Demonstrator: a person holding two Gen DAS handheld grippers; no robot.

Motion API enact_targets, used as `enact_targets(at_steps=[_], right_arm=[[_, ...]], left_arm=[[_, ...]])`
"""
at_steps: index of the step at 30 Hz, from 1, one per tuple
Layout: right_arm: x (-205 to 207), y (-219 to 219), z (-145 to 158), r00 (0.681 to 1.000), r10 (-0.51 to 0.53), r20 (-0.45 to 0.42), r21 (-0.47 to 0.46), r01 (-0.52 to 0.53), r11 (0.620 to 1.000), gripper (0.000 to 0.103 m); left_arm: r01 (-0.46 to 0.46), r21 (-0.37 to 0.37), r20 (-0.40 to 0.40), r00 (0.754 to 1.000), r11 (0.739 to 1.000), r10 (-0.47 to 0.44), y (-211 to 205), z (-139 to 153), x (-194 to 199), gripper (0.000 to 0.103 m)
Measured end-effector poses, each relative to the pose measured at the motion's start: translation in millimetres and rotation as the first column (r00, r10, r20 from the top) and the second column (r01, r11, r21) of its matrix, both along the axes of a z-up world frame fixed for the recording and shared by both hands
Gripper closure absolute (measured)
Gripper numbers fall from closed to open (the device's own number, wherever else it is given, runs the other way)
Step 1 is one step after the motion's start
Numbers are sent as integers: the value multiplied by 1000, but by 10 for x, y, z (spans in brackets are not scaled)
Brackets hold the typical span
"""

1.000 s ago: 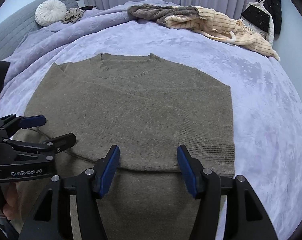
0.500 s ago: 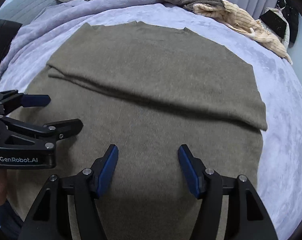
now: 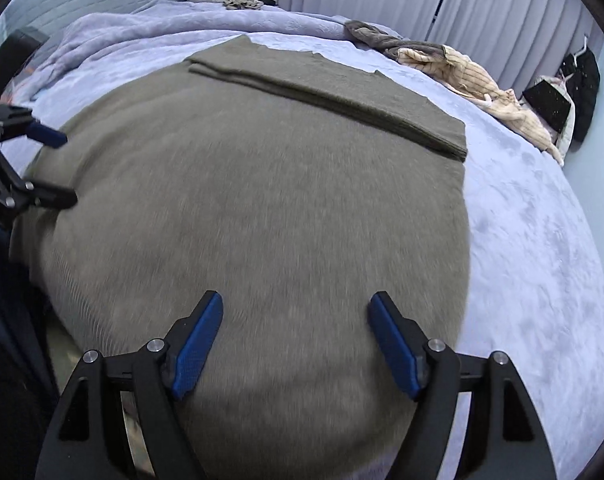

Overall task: Fold small clothes
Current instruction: 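Move both tools to the ribbed hem of the olive sweater, then close both tools on the sweater hem and lift it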

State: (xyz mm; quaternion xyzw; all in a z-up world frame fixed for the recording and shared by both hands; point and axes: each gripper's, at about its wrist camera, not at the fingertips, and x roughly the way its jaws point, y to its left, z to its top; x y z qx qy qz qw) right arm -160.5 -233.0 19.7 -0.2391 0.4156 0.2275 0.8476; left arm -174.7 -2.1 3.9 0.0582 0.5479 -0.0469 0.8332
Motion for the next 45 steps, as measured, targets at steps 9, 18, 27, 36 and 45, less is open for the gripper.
enact_targets(at_steps=[9,18,27,36,45], right_arm=[[79,602,238,997,79,8,80,-79,994,24],[-146,388,-64,991,133,-12,7,-133,991,23],[-370,-89,99,999,29,-36,-49,-31,998,23],[-93,-750,-45,948,-182,-262,185,235,954,24],[-61,-685,-118,940,-112,-321,322,219,921,53]], left_arm=[[-45,-82,88,995,996,53,-189,274,285,0],[-58,-50,11,998,997,59,-58,49,-30,0],[-129,-182,-67,991,975,119,414,-8,-484,0],[-154,-497,-190,980,854,66,582,-158,-412,0],[-104,-436,-133,990,894,51,364,-61,-188,52]])
